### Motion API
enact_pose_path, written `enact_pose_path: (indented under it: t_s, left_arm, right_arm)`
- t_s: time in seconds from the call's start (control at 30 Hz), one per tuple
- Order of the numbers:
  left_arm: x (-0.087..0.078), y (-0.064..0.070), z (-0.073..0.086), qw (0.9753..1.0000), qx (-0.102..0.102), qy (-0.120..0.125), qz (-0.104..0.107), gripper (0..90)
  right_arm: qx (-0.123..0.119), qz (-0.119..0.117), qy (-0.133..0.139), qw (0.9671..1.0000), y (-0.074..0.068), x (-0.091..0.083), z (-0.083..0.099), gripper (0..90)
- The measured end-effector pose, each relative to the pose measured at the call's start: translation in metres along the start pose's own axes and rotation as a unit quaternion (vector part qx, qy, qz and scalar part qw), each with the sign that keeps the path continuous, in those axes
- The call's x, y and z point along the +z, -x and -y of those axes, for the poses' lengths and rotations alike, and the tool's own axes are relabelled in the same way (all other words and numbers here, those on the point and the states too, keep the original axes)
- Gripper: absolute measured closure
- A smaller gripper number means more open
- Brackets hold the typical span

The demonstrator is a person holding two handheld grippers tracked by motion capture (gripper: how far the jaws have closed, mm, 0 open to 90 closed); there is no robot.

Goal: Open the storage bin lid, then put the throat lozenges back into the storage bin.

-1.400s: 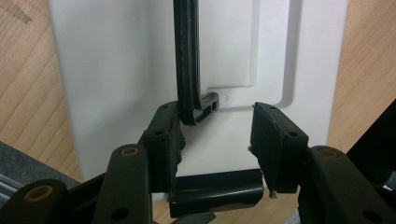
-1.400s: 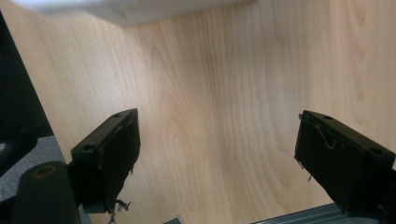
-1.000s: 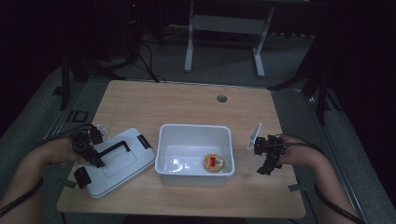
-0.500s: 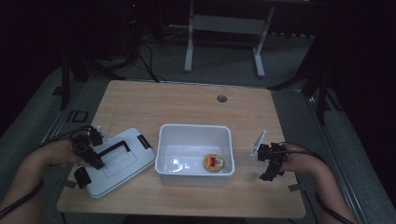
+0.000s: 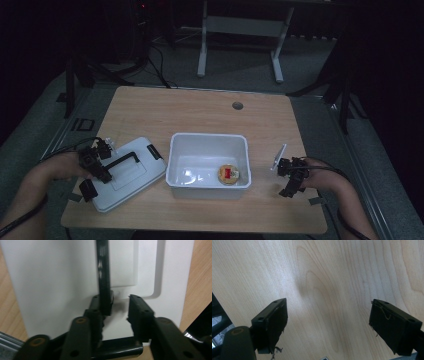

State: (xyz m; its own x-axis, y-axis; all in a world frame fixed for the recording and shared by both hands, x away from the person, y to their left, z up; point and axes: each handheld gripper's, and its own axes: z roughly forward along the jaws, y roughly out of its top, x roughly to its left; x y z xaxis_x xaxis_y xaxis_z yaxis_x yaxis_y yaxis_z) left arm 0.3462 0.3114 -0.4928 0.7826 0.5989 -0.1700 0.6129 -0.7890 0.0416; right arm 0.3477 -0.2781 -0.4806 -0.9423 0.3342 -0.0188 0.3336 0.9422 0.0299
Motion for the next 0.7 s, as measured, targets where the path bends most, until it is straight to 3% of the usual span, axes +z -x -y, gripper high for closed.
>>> enact_pose_path:
  t_s: [0.33,0.7]
  left_arm:
    - [0.001,0.003,0.0,0.9999,0.0,-0.009,-0.011,82.6]
    - [-0.002,0.004,0.0,0.9996,-0.007,-0.013,-0.023,83.6]
  right_arm:
    - [0.007,0.003,-0.003,1.0,0.002,0.003,0.001,15.8]
    - [0.011,-0.002,-0.003,0.9999,0.002,0.01,0.002,15.8]
